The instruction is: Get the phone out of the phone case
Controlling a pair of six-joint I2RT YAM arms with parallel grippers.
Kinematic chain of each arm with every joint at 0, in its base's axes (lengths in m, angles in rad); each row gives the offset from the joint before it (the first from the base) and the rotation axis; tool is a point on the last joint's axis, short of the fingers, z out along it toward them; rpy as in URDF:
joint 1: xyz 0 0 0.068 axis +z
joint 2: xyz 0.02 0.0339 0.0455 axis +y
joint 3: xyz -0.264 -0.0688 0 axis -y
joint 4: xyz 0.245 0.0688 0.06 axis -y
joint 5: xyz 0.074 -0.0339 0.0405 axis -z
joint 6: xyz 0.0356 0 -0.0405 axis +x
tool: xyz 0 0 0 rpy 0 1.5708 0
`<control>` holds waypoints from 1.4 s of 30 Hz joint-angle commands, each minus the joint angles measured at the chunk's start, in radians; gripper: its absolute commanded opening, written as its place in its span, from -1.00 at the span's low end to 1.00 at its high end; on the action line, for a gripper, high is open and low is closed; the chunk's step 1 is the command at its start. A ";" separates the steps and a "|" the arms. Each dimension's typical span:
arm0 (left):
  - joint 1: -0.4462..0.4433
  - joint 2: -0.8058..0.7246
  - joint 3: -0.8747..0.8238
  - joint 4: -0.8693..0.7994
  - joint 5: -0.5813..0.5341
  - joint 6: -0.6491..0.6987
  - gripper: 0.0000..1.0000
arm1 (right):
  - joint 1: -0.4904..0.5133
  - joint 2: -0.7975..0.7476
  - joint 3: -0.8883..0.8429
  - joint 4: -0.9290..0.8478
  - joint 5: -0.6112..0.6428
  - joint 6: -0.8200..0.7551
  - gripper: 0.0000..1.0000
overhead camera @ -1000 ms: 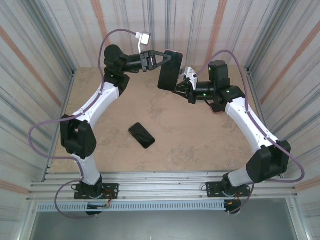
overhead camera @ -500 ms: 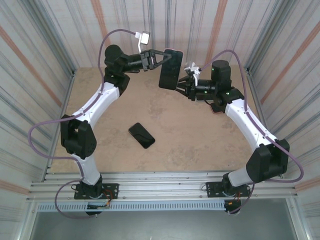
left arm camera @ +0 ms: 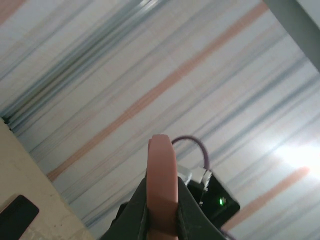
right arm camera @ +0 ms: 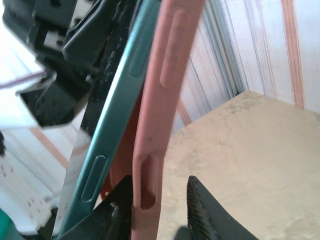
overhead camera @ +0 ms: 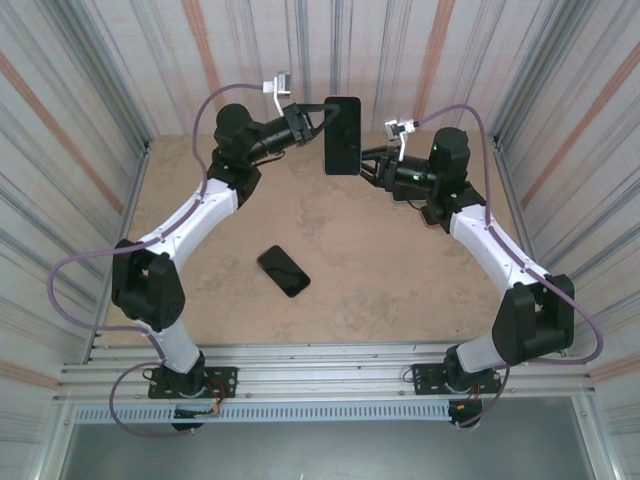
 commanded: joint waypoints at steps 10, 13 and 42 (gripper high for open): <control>-0.058 -0.089 -0.181 -0.038 -0.429 -0.192 -1.00 | 0.069 -0.039 -0.125 0.413 0.228 0.714 -0.30; -0.058 -0.093 -0.195 -0.056 -0.436 -0.208 -1.00 | 0.071 -0.045 -0.138 0.415 0.249 0.759 -0.47; -0.057 -0.099 -0.256 -0.149 -0.434 -0.272 0.08 | 0.076 -0.034 -0.244 0.513 0.367 0.966 -1.00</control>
